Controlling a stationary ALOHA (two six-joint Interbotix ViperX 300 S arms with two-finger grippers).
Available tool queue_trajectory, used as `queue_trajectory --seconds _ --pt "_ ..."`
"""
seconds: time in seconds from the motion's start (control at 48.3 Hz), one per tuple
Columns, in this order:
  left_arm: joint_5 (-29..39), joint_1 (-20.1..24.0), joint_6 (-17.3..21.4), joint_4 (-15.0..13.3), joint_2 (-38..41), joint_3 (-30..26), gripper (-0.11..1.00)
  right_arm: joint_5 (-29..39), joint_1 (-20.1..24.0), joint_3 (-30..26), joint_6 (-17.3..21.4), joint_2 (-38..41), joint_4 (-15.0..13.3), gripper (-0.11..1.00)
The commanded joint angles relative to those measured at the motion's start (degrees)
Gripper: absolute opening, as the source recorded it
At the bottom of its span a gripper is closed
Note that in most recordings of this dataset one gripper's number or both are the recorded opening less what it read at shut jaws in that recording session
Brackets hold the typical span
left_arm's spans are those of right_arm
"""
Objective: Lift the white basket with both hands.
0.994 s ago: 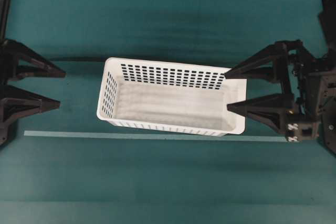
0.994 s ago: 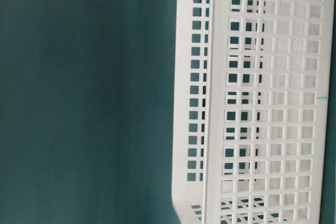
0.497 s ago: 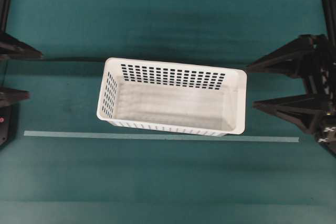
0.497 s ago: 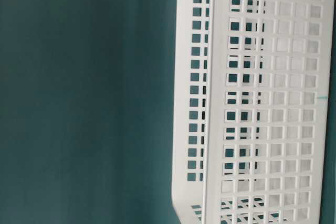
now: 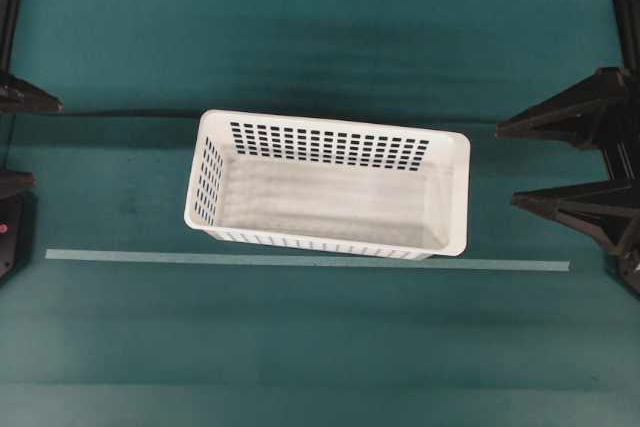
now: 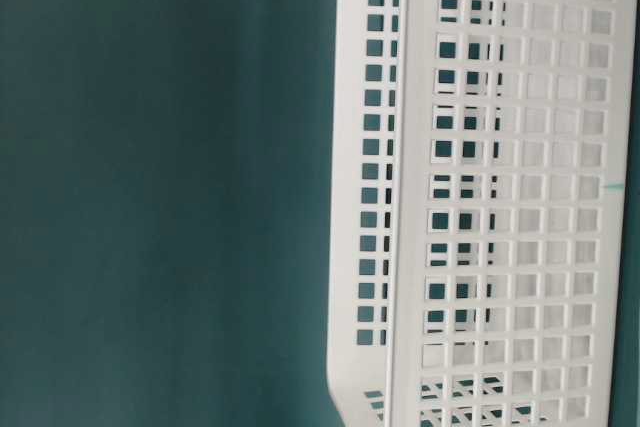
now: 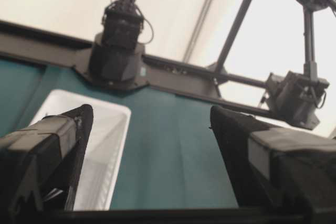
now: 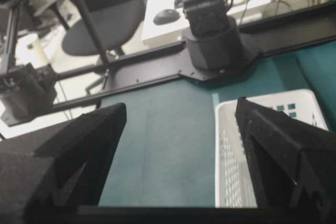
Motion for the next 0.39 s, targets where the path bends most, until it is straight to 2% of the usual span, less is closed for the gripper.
queue_trajectory --seconds 0.0,0.373 --pt "-0.53 -0.18 -0.18 0.09 1.14 -0.53 0.91 -0.35 0.0 -0.44 0.09 0.62 -0.09 0.91" --pt "-0.44 -0.18 -0.18 0.09 0.97 0.18 0.91 -0.35 -0.09 -0.18 0.18 0.62 -0.09 0.91"
